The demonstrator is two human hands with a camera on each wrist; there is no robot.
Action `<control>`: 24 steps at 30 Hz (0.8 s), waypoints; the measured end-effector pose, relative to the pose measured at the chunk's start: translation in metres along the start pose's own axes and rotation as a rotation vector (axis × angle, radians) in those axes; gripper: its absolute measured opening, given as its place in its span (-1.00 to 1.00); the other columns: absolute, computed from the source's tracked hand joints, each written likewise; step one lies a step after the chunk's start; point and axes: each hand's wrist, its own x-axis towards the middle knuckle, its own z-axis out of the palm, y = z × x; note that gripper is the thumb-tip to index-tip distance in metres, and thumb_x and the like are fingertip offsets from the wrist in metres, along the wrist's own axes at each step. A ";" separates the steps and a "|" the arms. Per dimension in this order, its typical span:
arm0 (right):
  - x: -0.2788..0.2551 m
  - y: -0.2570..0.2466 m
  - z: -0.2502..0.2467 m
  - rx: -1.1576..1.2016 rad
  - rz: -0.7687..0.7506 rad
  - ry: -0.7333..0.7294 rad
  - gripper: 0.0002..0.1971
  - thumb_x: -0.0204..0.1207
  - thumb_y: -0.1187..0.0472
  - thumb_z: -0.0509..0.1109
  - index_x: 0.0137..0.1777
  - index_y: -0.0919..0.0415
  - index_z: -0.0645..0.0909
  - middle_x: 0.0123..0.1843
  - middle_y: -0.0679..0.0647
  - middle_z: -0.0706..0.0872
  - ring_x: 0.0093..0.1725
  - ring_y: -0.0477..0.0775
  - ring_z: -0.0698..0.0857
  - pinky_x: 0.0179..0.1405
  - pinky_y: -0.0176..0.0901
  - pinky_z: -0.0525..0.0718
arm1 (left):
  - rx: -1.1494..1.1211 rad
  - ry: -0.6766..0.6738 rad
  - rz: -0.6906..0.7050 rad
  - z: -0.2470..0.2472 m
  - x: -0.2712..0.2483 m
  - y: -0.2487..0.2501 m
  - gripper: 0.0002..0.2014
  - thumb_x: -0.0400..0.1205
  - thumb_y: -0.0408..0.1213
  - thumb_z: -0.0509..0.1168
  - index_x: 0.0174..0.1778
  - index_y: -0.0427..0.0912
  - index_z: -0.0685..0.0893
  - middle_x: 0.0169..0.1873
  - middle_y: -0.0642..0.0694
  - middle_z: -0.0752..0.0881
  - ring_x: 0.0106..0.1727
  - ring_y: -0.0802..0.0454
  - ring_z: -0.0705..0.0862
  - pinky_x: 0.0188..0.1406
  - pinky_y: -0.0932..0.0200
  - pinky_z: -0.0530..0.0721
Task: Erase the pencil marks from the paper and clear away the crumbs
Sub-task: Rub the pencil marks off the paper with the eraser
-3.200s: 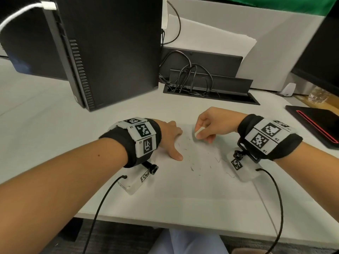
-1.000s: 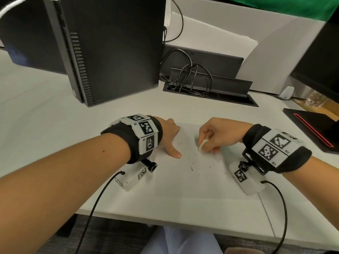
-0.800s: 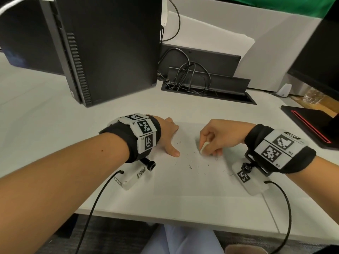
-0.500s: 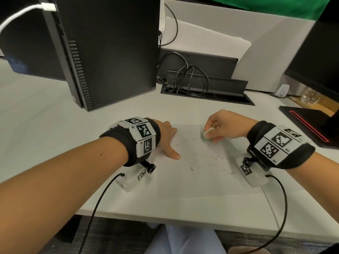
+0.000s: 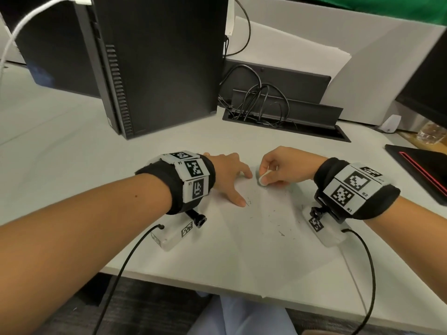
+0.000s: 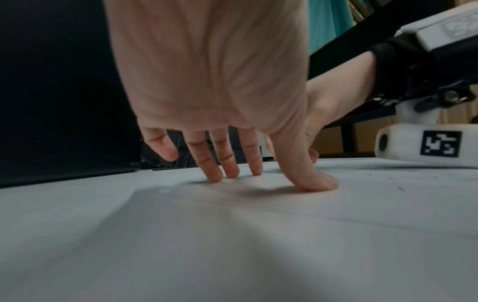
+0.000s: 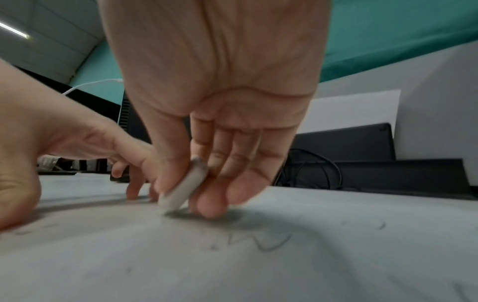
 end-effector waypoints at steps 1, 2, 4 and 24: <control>0.003 -0.001 0.000 0.039 0.012 0.004 -0.92 0.47 0.25 0.46 -0.21 0.13 0.62 -0.21 0.17 0.76 -0.45 -0.08 0.65 -0.40 -0.37 0.64 | 0.016 -0.025 0.002 0.000 0.002 0.000 -0.19 0.44 0.23 0.38 0.58 0.19 0.21 0.45 0.01 0.28 0.47 -0.06 0.32 0.42 -0.14 0.29; 0.005 -0.002 0.000 0.084 0.020 0.003 -0.94 0.47 0.28 0.46 -0.20 0.18 0.63 -0.23 0.17 0.77 -0.47 -0.09 0.66 -0.41 -0.35 0.67 | 0.031 -0.043 -0.001 0.001 0.003 0.000 -0.15 0.44 0.26 0.36 0.61 0.19 0.14 0.49 0.03 0.21 0.51 -0.07 0.27 0.45 -0.16 0.28; 0.004 -0.005 0.003 0.131 0.005 -0.037 -0.94 0.45 0.31 0.47 -0.19 0.23 0.64 -0.31 0.13 0.76 -0.51 -0.11 0.66 -0.42 -0.35 0.67 | 0.047 -0.059 -0.003 0.001 0.005 -0.001 -0.11 0.43 0.28 0.34 0.63 0.18 0.09 0.51 0.06 0.16 0.51 -0.06 0.24 0.47 -0.18 0.28; 0.006 -0.011 0.014 0.087 -0.099 -0.073 -0.94 0.37 0.25 0.54 -0.21 0.19 0.72 -0.32 0.20 0.77 -0.47 -0.10 0.65 -0.30 -0.31 0.65 | 0.115 -0.082 0.019 0.000 0.007 0.000 -0.20 0.46 0.29 0.30 0.59 0.12 0.20 0.52 0.01 0.17 0.48 -0.10 0.26 0.41 -0.16 0.32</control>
